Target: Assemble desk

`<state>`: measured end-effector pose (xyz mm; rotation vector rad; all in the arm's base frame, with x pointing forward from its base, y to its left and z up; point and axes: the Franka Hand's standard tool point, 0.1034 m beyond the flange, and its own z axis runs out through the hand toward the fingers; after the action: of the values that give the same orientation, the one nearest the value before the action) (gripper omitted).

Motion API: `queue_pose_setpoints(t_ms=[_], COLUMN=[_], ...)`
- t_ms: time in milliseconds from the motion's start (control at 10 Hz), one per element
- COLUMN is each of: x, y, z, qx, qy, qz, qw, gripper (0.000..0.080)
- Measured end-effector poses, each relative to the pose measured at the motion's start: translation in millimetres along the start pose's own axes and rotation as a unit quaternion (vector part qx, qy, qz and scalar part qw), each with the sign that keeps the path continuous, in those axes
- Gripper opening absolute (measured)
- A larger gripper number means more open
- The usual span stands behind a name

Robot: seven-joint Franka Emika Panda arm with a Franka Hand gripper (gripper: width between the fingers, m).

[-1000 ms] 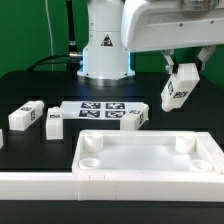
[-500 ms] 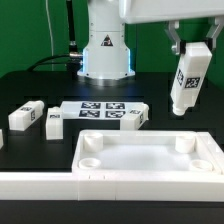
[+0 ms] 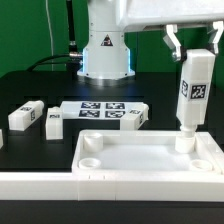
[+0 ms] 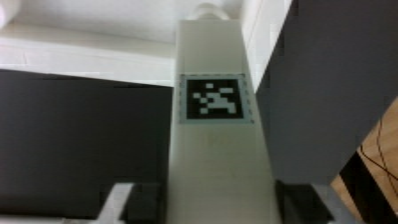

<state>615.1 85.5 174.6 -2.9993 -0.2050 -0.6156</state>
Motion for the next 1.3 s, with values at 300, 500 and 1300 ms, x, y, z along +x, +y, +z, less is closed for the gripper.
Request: queue_pose_setpoints(t_ms=[300,500,1300], x=[1.5,0.1,23.2], y=[-0.7,-0.8,0.3], z=[1.9,11.5,32.7], qx=[0.001,0.001,0.004], qy=[0.0,-0.001,0.01], qz=[0.0,-0.013,-0.016], qw=[1.0,1.0,1.0], gripper=[0.0288,0.0288,0.0288])
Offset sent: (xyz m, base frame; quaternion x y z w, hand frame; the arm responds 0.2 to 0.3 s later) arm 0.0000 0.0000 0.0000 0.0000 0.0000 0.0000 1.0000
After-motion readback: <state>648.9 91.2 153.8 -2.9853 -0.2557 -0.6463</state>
